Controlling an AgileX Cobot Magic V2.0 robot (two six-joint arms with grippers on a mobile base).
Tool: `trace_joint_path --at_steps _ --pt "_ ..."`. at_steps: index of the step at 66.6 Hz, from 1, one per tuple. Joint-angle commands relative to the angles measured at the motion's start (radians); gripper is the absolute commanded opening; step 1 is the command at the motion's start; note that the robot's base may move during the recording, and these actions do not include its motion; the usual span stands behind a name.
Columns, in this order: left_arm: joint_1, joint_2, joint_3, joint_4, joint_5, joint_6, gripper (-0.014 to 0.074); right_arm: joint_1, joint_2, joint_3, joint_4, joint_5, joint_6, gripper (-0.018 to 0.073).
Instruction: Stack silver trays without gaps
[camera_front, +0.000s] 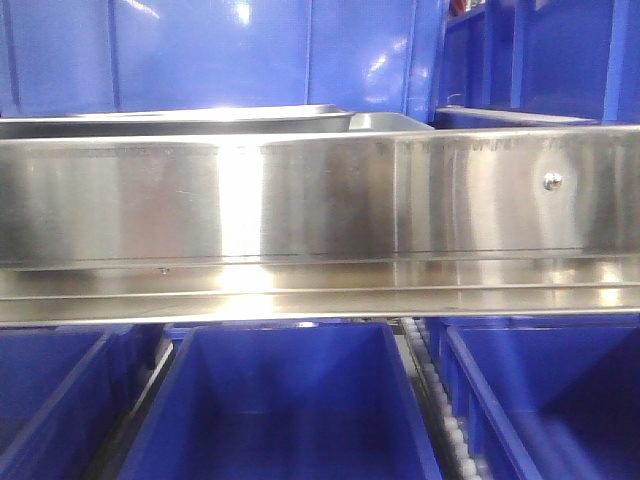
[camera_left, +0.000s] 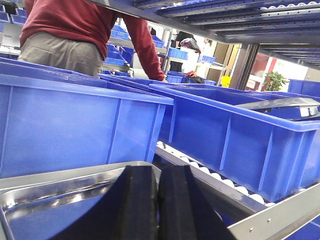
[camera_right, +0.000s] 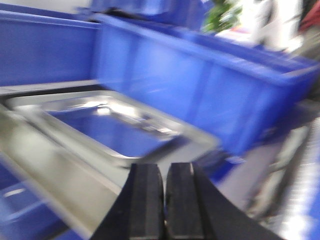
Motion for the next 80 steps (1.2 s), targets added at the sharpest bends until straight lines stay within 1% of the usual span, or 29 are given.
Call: trace_joint_path --at_steps 1,4,8,14,20,26,31,44,48,54,80 --pt "-0.007 -0.005 0.002 0.005 -0.02 0.002 0.0004 -0.104 -0.04 0.053 0.124 -0.113 -0.149 -0.0017" --pt "-0.007 -0.005 0.002 0.005 -0.02 0.002 0.0004 -0.175 -0.061 0.087 0.159 -0.154 -0.156 -0.0017" --pt "-0.007 -0.005 0.002 0.005 -0.02 0.002 0.0004 -0.248 -0.088 0.13 0.182 -0.185 -0.156 -0.0017" --pt "-0.007 -0.005 0.002 0.005 -0.02 0.002 0.0004 -0.35 -0.133 0.194 0.22 -0.196 -0.156 -0.0017" --pt "-0.007 -0.005 0.002 0.005 -0.02 0.002 0.0004 -0.44 -0.177 0.25 0.22 -0.223 -0.156 -0.0017" --pt "-0.007 -0.005 0.002 0.005 -0.02 0.002 0.0004 -0.505 -0.215 0.318 0.27 -0.265 -0.156 -0.0017" --pt "-0.007 -0.005 0.002 0.005 -0.02 0.002 0.0004 -0.542 -0.243 0.366 0.274 -0.276 -0.156 -0.0017" --pt "-0.007 -0.005 0.002 0.005 -0.02 0.002 0.0004 -0.594 -0.311 0.461 0.274 -0.28 -0.156 -0.0017" --pt "-0.007 -0.005 0.002 0.005 -0.02 0.002 0.0004 -0.609 -0.351 0.462 0.274 -0.293 -0.156 -0.0017" --pt "-0.007 -0.005 0.002 0.005 -0.02 0.002 0.0004 -0.612 -0.369 0.462 0.274 -0.214 -0.156 -0.0017" --pt "-0.007 -0.006 0.002 0.005 -0.02 0.002 0.0004 -0.61 -0.369 0.462 0.274 -0.21 -0.156 -0.0017"
